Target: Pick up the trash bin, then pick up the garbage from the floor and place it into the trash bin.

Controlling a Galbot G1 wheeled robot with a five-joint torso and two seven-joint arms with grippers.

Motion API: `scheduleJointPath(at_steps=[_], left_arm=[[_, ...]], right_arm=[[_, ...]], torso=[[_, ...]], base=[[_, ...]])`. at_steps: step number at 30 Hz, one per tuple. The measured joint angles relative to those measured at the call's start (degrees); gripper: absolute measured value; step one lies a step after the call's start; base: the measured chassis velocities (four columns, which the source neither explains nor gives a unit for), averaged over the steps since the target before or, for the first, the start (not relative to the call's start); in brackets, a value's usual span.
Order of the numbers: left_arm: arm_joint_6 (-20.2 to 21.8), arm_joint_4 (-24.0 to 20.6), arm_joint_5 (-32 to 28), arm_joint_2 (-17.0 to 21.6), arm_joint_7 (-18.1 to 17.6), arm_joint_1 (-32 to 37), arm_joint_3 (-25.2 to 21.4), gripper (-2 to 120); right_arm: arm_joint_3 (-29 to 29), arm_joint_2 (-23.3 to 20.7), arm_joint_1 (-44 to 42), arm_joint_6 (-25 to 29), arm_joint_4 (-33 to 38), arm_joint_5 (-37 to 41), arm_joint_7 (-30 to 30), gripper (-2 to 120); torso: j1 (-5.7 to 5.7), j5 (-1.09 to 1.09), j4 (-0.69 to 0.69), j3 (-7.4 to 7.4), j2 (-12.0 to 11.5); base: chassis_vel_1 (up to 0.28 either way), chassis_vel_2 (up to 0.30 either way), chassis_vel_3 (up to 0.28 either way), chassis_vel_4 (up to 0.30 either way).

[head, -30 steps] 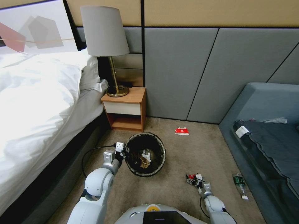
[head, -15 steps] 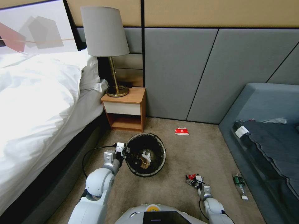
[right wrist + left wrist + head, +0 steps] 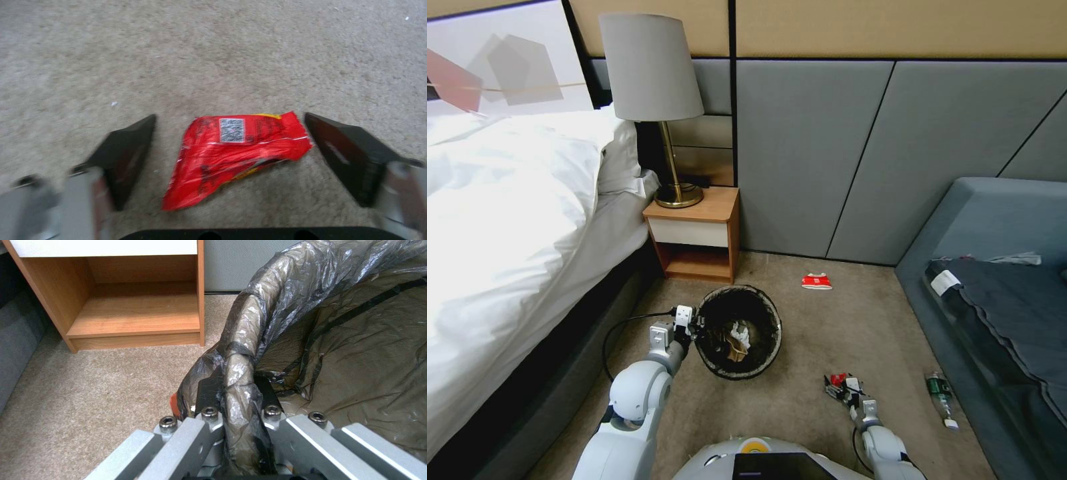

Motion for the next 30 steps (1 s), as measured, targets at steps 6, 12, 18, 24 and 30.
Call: scheduleJointPath(at_steps=[6, 12, 18, 24, 30], left_arm=[[-0.08, 0.00, 0.17, -0.04, 0.00, 0.07, 0.01, 1], [-0.22, 0.10, 0.53, -0.14, 0.08, 0.06, 0.05, 1], [-0.27, 0.34, 0.58, -0.12, 0.11, -0.07, 0.03, 1], [-0.34, 0.65, 0.58, -0.25, 0.13, -0.30, 0.07, 1], [-0.36, 0.77, 0.59, -0.28, 0.13, -0.35, 0.08, 1]], right_arm=[[0.11, 0.29, -0.57, 0.18, 0.50, -0.04, -0.04, 62], [0.19, 0.45, -0.70, 0.35, 0.52, -0.14, -0.07, 46], [0.82, 0.51, -0.61, 0.40, 0.20, -0.12, 0.15, 35], [0.88, 0.84, -0.50, 0.41, -0.09, -0.19, 0.26, 16], [1.00, 0.94, -0.43, 0.42, -0.41, -0.19, 0.45, 4]], torso=[[0.00, 0.00, 0.00, 0.00, 0.00], [0.00, -0.01, 0.00, 0.00, 0.00], [0.00, -0.12, -0.01, 0.00, 0.00], [0.00, -0.06, -0.01, 0.00, 0.00], [0.00, -0.09, -0.02, 0.00, 0.00]], base=[[0.000, 0.000, 0.000, 0.000], [0.000, 0.000, 0.000, 0.000], [0.000, 0.000, 0.000, 0.000], [0.000, 0.000, 0.000, 0.000], [0.000, 0.000, 0.000, 0.000]])
